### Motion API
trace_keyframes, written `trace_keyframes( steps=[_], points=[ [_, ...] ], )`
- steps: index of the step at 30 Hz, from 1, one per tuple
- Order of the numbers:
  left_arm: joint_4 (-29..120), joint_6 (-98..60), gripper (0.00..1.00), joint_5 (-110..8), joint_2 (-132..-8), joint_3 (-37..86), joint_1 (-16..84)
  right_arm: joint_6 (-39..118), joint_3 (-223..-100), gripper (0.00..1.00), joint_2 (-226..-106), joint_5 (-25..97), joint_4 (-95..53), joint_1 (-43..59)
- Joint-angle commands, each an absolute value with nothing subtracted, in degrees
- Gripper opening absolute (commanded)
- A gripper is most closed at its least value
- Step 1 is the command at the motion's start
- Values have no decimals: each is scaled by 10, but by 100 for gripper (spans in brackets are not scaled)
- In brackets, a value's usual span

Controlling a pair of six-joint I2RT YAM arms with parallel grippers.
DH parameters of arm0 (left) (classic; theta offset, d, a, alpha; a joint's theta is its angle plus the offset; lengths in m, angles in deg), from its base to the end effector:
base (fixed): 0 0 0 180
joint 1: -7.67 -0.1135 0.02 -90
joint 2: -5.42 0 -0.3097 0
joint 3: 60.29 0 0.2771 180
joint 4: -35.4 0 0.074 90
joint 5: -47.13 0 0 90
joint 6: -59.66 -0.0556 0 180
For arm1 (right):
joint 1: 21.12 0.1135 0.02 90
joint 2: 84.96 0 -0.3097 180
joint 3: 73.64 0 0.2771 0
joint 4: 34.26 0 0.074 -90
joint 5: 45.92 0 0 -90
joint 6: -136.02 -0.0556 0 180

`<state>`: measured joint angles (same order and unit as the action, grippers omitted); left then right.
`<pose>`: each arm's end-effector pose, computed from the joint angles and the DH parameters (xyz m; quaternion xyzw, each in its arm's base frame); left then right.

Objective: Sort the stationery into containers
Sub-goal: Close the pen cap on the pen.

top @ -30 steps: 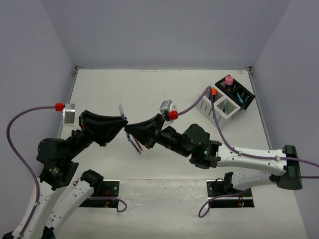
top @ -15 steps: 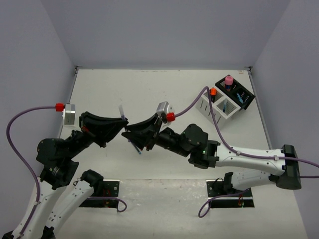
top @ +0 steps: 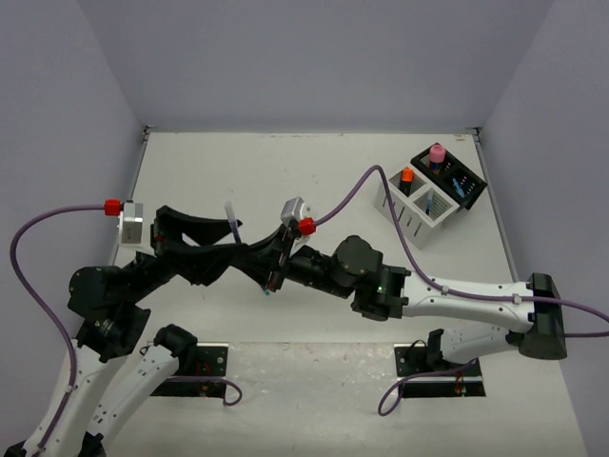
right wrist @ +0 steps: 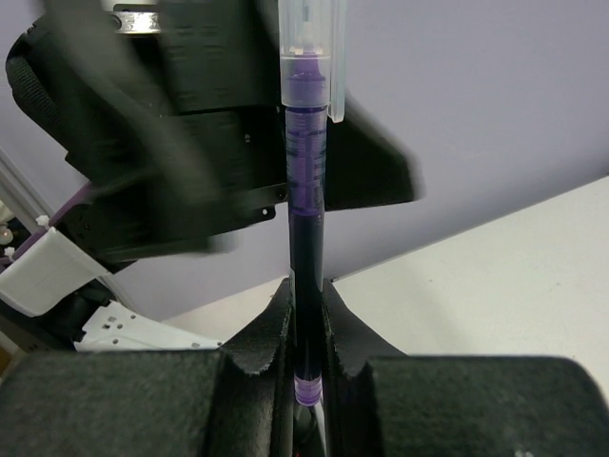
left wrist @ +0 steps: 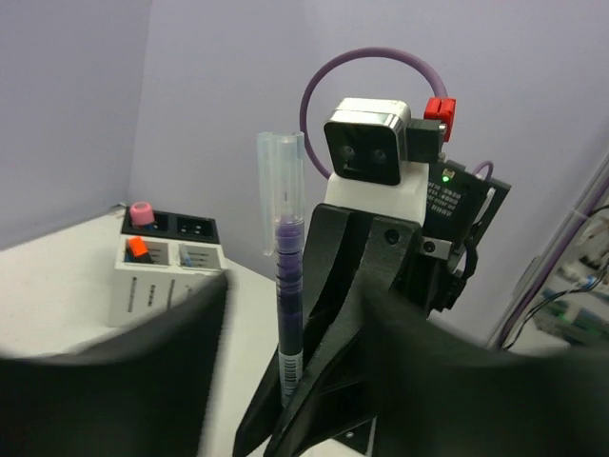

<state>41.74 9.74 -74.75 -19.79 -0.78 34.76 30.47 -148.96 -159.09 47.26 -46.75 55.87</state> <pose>0.0541 -0.0607 0.4584 0.1778 0.5190 -0.5737 0.6082 0.0791 0.3288 0.4478 -0.2968 0.5421 0.5561 0.5557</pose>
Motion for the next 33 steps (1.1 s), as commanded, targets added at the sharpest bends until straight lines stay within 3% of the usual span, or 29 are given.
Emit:
trace_keyframes(
  steps=[1, 2, 6, 11, 20, 30, 33],
  points=[
    [442, 73, 96, -744, -200, 14, 348, 317, -1505, 0, -1584, 464, -480, 561],
    [447, 66, 100, -741, -202, 22, 348, 317, -1501, 0, -1582, 460, -482, 561],
    [463, 40, 99, -727, -204, 50, 348, 327, -1501, 0, -1583, 438, -462, 561],
    [445, 28, 83, -727, -215, 69, 348, 341, -1507, 0, -1575, 360, -435, 561],
    [427, 40, 61, -749, -215, 66, 348, 343, -1495, 0, -1559, 360, -427, 560],
    [418, 46, 58, -748, -199, 64, 348, 348, -1499, 0, -1558, 351, -416, 560],
    [422, 46, 48, -747, -206, 76, 348, 352, -1502, 0, -1558, 352, -410, 560]
  ],
)
